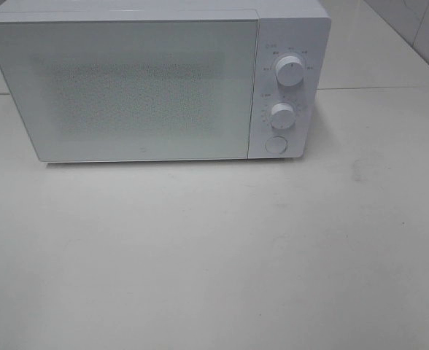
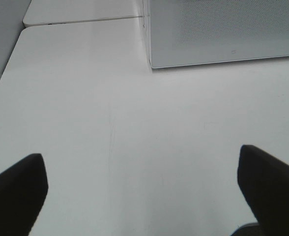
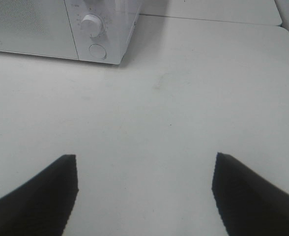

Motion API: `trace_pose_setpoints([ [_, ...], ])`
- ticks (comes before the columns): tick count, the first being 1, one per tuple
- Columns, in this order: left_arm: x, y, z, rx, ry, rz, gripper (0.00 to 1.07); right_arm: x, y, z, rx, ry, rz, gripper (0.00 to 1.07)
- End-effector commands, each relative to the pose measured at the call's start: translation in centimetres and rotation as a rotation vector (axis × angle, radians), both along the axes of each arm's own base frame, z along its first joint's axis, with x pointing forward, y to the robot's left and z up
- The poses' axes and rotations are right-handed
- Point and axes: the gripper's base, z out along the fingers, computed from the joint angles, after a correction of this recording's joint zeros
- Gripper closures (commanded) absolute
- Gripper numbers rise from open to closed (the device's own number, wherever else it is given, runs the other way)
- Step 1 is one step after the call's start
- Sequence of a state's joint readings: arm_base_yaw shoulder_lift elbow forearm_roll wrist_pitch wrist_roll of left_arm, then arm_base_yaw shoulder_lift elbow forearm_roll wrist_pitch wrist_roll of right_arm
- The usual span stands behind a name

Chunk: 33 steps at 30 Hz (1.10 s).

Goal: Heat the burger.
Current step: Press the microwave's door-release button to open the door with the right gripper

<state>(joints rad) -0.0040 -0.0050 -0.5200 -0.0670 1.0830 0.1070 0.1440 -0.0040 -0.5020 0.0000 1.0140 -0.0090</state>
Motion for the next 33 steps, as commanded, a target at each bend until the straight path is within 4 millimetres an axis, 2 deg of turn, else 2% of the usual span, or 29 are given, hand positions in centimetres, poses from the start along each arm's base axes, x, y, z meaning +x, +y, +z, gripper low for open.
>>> trace_pose_setpoints([
  [1,-0.21,-0.04,0.02,-0.007,-0.030,0.003,0.09,-0.28,-0.14,0.02,0.003,-0.043,-0.016,0.32],
  [33,-0.21,-0.04,0.02,-0.007,-0.030,0.003,0.09,-0.27,-0.13,0.02,0.004,-0.044,-0.015,0.32],
])
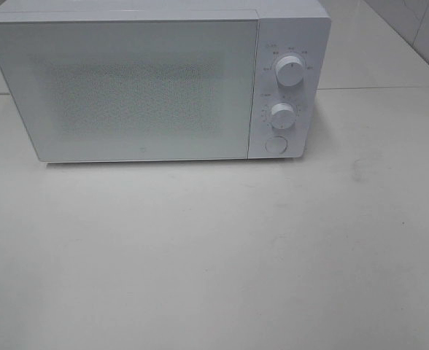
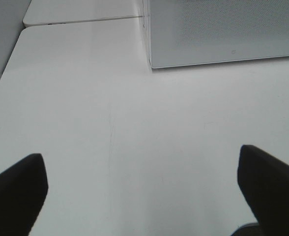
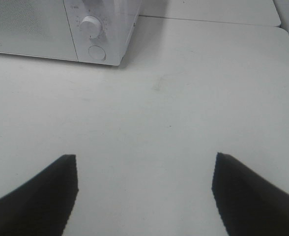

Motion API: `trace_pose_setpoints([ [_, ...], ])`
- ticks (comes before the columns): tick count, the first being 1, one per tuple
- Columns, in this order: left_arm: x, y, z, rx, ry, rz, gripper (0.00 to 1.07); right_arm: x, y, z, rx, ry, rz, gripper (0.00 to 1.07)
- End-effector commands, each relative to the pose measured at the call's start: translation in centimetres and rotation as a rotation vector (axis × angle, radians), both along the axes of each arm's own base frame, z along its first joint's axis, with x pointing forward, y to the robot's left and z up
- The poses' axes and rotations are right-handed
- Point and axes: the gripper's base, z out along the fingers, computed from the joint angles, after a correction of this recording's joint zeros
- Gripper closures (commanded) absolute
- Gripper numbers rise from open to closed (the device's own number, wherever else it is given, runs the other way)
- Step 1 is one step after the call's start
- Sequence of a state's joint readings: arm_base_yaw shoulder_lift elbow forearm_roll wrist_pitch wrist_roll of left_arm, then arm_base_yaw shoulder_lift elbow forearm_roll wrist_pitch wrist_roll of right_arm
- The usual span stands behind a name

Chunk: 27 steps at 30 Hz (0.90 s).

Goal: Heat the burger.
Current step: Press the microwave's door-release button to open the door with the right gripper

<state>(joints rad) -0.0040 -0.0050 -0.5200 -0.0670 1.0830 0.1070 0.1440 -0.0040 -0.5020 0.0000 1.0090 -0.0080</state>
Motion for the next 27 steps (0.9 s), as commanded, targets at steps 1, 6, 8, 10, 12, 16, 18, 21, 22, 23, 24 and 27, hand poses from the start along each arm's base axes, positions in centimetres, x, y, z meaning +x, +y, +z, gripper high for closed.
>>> trace_pose_setpoints([
  [1,-0.2,0.0,0.0,-0.007,-0.030,0.003,0.09,-0.3,-0.1,0.0,0.003,-0.039,-0.015,0.32],
  [6,-0.2,0.0,0.0,-0.007,-0.030,0.003,0.09,-0.2,-0.1,1.2,0.008,-0.080,-0.014,0.32],
  [8,-0.2,0.0,0.0,-0.007,-0.030,0.003,0.09,0.0,-0.1,1.4,0.007,-0.078,-0.015,0.32],
  [10,-0.2,0.0,0.0,-0.007,-0.030,0.003,0.09,0.5,0.0,1.8,0.002,-0.078,-0.013,0.32],
  [12,-0.2,0.0,0.0,-0.007,-0.030,0.003,0.09,1.5,0.1,2.1,-0.001,-0.071,-0.011,0.32],
  [16,-0.2,0.0,0.0,-0.007,-0.030,0.003,0.09,2.6,0.3,2.5,-0.002,-0.068,-0.011,0.32],
  [18,-0.2,0.0,0.0,-0.007,-0.030,0.003,0.09,3.0,0.3,2.6,-0.002,-0.071,-0.010,0.32],
  [21,-0.2,0.0,0.0,-0.007,-0.030,0.003,0.09,4.0,0.5,2.9,0.000,-0.088,-0.010,0.32],
  [22,-0.2,0.0,0.0,-0.007,-0.030,0.003,0.09,4.8,0.6,3.1,0.002,-0.098,-0.009,0.32],
  [23,-0.2,0.0,0.0,-0.007,-0.030,0.003,0.09,5.6,0.7,3.3,0.003,-0.108,-0.009,0.32],
  [24,-0.2,0.0,0.0,-0.007,-0.030,0.003,0.09,5.6,0.7,3.3,0.003,-0.108,-0.009,0.32],
  [27,-0.2,0.0,0.0,-0.007,-0.030,0.003,0.09,6.7,0.9,3.6,0.005,-0.125,-0.008,0.32],
])
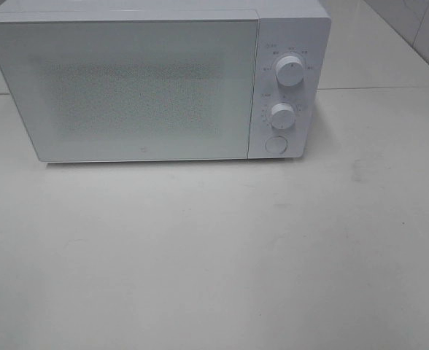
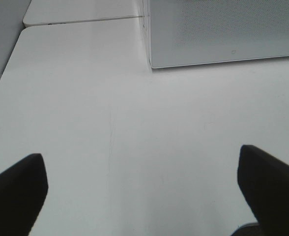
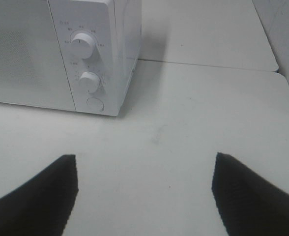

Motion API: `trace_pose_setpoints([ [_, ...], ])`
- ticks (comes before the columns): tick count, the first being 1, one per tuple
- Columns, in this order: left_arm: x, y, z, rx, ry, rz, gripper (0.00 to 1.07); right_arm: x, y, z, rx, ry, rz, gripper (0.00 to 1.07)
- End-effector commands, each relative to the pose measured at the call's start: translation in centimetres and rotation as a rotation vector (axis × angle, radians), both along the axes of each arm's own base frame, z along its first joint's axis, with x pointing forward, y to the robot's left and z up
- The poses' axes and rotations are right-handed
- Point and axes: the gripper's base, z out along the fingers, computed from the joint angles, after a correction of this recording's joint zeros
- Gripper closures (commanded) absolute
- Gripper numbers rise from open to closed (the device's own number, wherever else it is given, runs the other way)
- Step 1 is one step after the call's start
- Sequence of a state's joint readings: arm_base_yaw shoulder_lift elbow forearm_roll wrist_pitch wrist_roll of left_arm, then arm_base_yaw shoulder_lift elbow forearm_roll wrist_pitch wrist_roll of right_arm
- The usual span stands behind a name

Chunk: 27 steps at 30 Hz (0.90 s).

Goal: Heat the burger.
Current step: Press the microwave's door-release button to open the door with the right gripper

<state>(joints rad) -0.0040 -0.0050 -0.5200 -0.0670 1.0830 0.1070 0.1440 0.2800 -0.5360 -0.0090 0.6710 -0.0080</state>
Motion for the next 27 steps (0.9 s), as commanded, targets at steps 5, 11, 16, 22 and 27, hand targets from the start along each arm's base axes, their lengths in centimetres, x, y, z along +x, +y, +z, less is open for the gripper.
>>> trace_pose_setpoints([
  [5,-0.2,0.0,0.0,-0.007,-0.030,0.003,0.09,3.2,0.4,0.5,-0.001,-0.021,-0.004,0.32],
  [11,-0.2,0.0,0.0,-0.007,-0.030,0.003,0.09,5.4,0.7,0.3,0.000,-0.013,-0.003,0.32],
  [16,-0.2,0.0,0.0,-0.007,-0.030,0.003,0.09,6.8,1.0,0.1,0.001,-0.014,-0.002,0.32],
  [22,-0.2,0.0,0.0,-0.007,-0.030,0.003,0.09,9.0,1.3,-0.2,0.004,-0.031,-0.001,0.32],
  [27,-0.2,0.0,0.0,-0.007,-0.030,0.003,0.09,10.8,1.5,-0.6,0.006,-0.047,0.000,0.32],
])
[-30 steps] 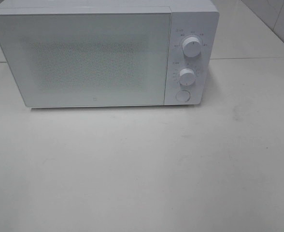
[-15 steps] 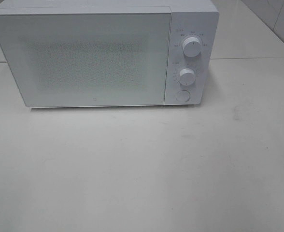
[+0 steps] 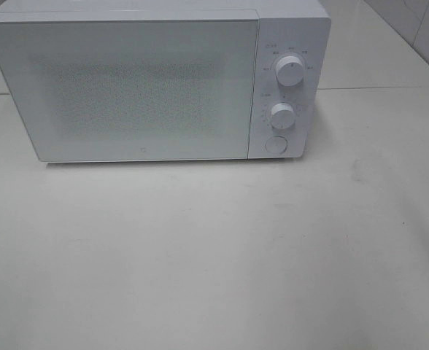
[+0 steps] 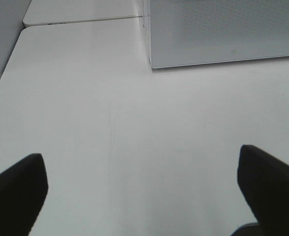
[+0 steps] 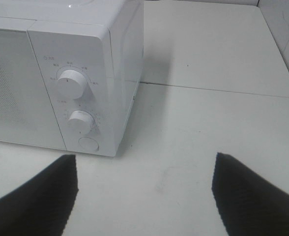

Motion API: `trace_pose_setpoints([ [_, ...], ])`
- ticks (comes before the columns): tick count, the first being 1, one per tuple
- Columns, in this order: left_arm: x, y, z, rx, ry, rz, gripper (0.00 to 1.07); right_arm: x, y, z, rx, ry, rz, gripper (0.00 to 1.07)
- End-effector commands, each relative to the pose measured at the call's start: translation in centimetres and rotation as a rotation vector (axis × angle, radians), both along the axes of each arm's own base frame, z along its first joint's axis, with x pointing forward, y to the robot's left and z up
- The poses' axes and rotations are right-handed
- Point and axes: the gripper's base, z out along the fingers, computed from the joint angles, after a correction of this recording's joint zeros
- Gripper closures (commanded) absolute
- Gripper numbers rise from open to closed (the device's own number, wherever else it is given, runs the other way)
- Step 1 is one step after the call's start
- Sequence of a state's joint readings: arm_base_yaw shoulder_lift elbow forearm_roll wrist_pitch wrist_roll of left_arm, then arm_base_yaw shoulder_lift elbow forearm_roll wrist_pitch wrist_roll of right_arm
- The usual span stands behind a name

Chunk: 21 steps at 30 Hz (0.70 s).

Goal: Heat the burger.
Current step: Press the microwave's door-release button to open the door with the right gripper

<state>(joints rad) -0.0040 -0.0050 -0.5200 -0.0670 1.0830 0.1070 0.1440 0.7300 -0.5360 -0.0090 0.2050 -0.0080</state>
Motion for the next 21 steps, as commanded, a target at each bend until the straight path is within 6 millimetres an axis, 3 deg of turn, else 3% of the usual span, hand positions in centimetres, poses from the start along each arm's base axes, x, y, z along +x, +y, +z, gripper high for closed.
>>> trace_pose_setpoints([
  [1,-0.2,0.0,0.0,-0.007,-0.030,0.003,0.09,1.3,0.1,-0.1,0.010,-0.032,-0.006,0.32],
  [14,-0.2,0.0,0.0,-0.007,-0.030,0.003,0.09,5.7,0.8,-1.6,0.024,-0.097,-0.004,0.32],
  [21,-0.2,0.0,0.0,-0.007,-0.030,0.003,0.09,6.8,1.0,-3.2,0.042,-0.156,-0.009,0.32],
])
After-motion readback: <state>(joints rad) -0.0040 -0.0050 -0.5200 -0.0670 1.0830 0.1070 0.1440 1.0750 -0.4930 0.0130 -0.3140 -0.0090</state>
